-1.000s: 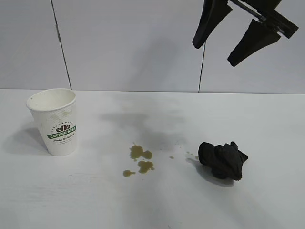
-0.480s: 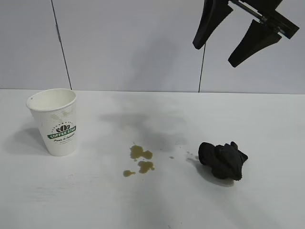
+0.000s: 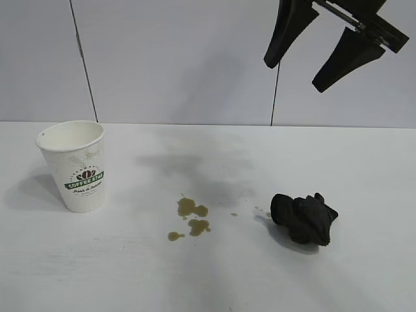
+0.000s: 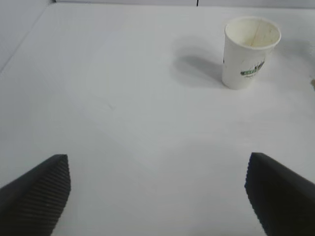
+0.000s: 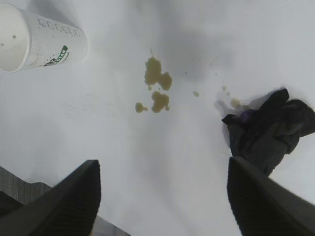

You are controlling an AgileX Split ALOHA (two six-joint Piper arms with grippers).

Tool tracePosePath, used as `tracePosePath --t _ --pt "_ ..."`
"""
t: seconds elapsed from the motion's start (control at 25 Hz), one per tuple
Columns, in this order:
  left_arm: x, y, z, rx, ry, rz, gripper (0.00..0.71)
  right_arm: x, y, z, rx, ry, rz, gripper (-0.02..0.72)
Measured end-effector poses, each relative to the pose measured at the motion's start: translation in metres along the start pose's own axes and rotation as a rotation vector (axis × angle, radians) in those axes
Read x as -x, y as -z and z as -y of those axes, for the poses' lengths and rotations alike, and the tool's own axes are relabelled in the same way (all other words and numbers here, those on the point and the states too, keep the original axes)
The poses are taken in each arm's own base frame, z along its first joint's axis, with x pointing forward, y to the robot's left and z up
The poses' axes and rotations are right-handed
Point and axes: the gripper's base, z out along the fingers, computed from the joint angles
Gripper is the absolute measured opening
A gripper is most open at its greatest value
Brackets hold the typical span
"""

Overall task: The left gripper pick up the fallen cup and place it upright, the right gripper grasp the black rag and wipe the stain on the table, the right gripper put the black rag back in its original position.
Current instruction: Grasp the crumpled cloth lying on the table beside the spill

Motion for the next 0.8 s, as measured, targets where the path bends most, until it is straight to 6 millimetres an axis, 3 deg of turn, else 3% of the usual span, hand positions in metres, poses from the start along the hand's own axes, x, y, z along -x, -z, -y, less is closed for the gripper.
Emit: tracePosePath --t 0.44,0.8 --pt "0.0 -0.001 -0.003 -0.01 -0.015 0.007 0.694 -0.001 -0.007 0.013 -0.108 0.078 -0.048 0.495" --pt "0.0 -0.001 -0.003 -0.011 -0.013 0.012 0.694 0.01 -0.083 0.048 -0.145 0.036 -0.192 0.495"
